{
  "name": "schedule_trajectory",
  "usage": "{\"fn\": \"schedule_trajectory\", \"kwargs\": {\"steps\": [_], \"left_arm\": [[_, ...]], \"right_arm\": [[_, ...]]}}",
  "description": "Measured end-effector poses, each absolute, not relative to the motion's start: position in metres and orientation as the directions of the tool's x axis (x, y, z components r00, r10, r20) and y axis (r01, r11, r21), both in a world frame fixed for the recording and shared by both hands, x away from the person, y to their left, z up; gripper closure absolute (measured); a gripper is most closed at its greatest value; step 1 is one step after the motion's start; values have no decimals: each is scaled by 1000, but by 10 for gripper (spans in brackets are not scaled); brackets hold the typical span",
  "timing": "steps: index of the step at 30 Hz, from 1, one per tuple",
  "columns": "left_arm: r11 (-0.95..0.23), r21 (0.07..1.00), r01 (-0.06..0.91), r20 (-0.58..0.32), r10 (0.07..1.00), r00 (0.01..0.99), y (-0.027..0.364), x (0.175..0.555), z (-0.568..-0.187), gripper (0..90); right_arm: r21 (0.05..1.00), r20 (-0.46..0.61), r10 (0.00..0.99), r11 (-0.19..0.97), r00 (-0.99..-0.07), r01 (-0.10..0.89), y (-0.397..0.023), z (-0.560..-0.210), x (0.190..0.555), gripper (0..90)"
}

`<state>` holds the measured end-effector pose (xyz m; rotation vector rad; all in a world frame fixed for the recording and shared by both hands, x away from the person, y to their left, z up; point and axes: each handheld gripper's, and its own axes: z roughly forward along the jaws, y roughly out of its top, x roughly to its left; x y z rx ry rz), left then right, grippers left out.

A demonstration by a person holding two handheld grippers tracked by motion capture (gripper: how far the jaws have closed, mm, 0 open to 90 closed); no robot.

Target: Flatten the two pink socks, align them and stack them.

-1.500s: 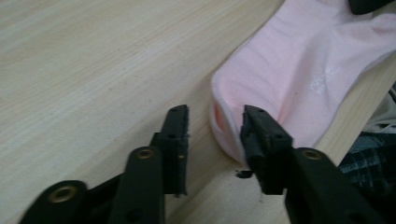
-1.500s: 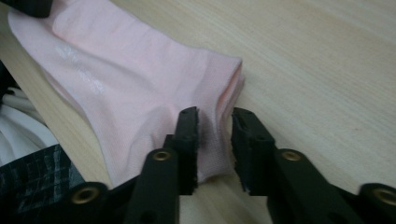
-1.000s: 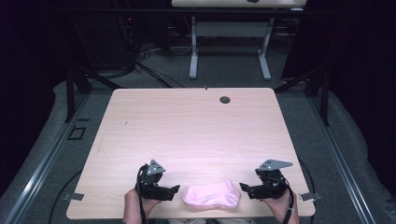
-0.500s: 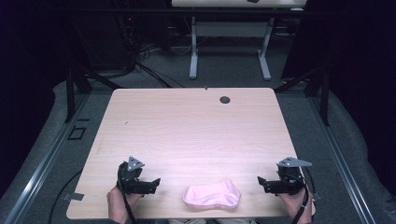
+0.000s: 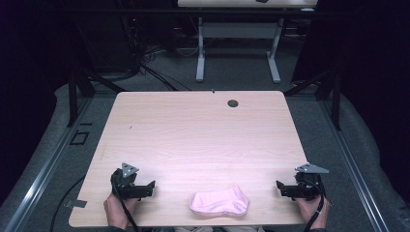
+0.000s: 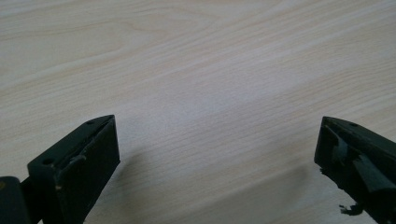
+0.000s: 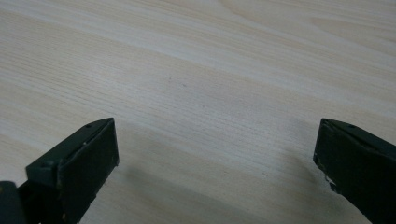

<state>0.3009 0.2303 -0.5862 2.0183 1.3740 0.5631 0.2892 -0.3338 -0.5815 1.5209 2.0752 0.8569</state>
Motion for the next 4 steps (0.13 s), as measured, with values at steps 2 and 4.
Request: {"fn": "schedule_trajectory", "kwargs": {"steps": [2,4], "left_arm": [[-259,701,665,0,932,363,232,301,-589,1],[-258,701,665,1,932,361,233,302,-591,1]], "right_arm": [[695,12,951,214,-308,686,-335,-584,290,0],[689,14,950,216,-311,692,-335,-587,292,0]]}}
